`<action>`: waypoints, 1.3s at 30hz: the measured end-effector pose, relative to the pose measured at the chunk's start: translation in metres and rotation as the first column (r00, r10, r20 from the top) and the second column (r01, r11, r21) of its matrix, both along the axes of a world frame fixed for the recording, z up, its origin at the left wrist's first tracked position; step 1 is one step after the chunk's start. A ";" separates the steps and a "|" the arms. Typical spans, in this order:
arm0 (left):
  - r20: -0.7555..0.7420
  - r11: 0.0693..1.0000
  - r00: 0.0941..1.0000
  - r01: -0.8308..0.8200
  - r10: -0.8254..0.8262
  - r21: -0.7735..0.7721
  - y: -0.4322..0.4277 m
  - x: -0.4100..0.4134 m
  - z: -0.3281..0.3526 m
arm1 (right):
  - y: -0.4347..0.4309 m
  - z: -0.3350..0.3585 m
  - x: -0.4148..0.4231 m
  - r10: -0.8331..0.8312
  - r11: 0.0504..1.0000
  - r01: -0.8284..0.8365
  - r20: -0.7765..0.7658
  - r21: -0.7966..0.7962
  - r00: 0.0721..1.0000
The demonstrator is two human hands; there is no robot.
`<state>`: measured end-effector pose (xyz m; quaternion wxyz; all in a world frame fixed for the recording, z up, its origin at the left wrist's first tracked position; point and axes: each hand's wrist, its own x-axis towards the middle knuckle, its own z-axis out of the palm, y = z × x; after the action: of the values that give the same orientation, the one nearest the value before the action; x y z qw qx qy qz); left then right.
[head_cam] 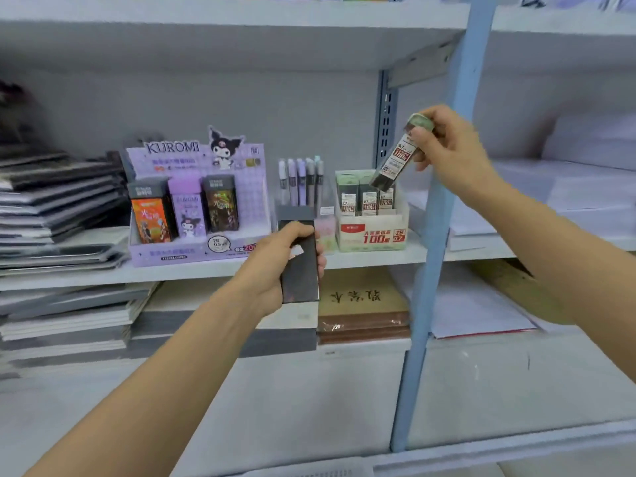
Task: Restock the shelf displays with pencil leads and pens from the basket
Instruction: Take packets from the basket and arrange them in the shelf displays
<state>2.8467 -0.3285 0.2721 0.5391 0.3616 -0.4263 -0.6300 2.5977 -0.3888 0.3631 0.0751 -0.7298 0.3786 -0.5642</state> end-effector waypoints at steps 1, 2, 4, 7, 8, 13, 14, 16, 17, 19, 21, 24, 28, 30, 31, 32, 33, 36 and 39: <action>-0.028 1.000 0.999 0.023 -0.023 0.000 -0.002 -0.003 0.003 | -0.006 0.003 -0.003 -0.061 0.998 0.061 -0.049 0.001 0.997; -0.035 0.999 0.998 0.042 -0.042 -0.023 -0.005 -0.005 0.005 | -0.011 0.004 -0.004 -0.116 0.993 0.117 -0.108 0.005 0.987; 0.005 0.995 0.999 0.054 -0.054 -0.080 -0.010 -0.010 0.007 | -0.018 0.002 -0.002 -0.208 0.977 0.214 -0.213 0.008 0.955; 0.020 0.991 0.999 0.046 -0.044 -0.123 -0.015 -0.012 0.006 | -0.024 -0.003 0.006 -0.280 0.955 0.296 -0.300 0.008 0.912; 0.015 0.989 0.999 0.041 -0.039 -0.141 -0.017 -0.011 0.006 | -0.025 -0.003 0.009 -0.292 0.949 0.314 -0.316 0.019 0.903; 0.037 0.984 0.999 0.010 -0.004 -0.177 -0.020 -0.003 0.005 | -0.028 -0.003 0.011 -0.327 0.934 0.356 -0.331 0.030 0.885; 0.049 0.985 0.999 0.008 0.001 -0.175 -0.021 -0.001 0.004 | -0.028 -0.003 0.010 -0.334 0.932 0.361 -0.330 0.022 0.883; 0.061 0.984 0.998 0.010 0.001 -0.179 -0.022 0.000 0.004 | -0.029 -0.006 0.008 -0.343 0.929 0.370 -0.350 0.009 0.871; 0.061 0.983 0.998 0.012 -0.001 -0.184 -0.023 0.000 0.004 | -0.030 -0.008 0.008 -0.344 0.927 0.374 -0.375 0.009 0.861; 0.051 0.981 0.999 0.029 -0.019 -0.194 -0.024 -0.002 0.003 | -0.034 -0.014 0.010 -0.346 0.921 0.389 -0.429 0.015 0.834; 0.045 0.977 0.998 0.055 -0.047 -0.207 -0.023 -0.003 0.002 | -0.042 -0.018 0.012 -0.345 0.914 0.404 -0.462 0.033 0.817; 0.038 0.979 0.998 0.057 -0.051 -0.195 -0.023 -0.003 0.001 | -0.053 -0.021 0.015 -0.345 0.898 0.433 -0.486 0.077 0.803; 0.042 0.983 0.999 0.034 -0.027 -0.180 -0.022 -0.002 0.001 | -0.064 -0.026 0.017 -0.349 0.896 0.433 -0.448 0.096 0.823; 0.040 0.984 0.999 0.032 -0.025 -0.174 -0.022 -0.003 0.001 | -0.068 -0.029 0.019 -0.374 0.889 0.451 -0.437 0.084 0.818; 0.043 0.985 0.999 0.032 -0.025 -0.170 -0.021 -0.003 0.001 | -0.070 -0.030 0.019 -0.389 0.882 0.464 -0.434 0.079 0.813; 0.049 0.985 0.998 0.033 -0.025 -0.167 -0.021 -0.003 0.001 | -0.070 -0.030 0.019 -0.399 0.876 0.475 -0.434 0.079 0.808; 0.056 0.985 0.998 0.036 -0.027 -0.167 -0.020 -0.002 0.000 | -0.070 -0.031 0.020 -0.403 0.874 0.480 -0.431 0.082 0.807; 0.060 0.984 0.998 0.036 -0.026 -0.175 -0.019 -0.002 0.000 | -0.055 -0.028 0.024 -0.380 0.903 0.426 -0.342 0.066 0.859; 0.070 0.983 0.998 0.013 0.000 -0.182 -0.018 -0.003 0.001 | -0.026 -0.026 0.041 -0.178 0.976 0.196 -0.175 0.094 0.968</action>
<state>2.8438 -0.3466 0.2728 0.5528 0.3308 -0.5020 -0.5771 2.6384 -0.4150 0.3376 0.0300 -0.7298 0.4812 -0.4846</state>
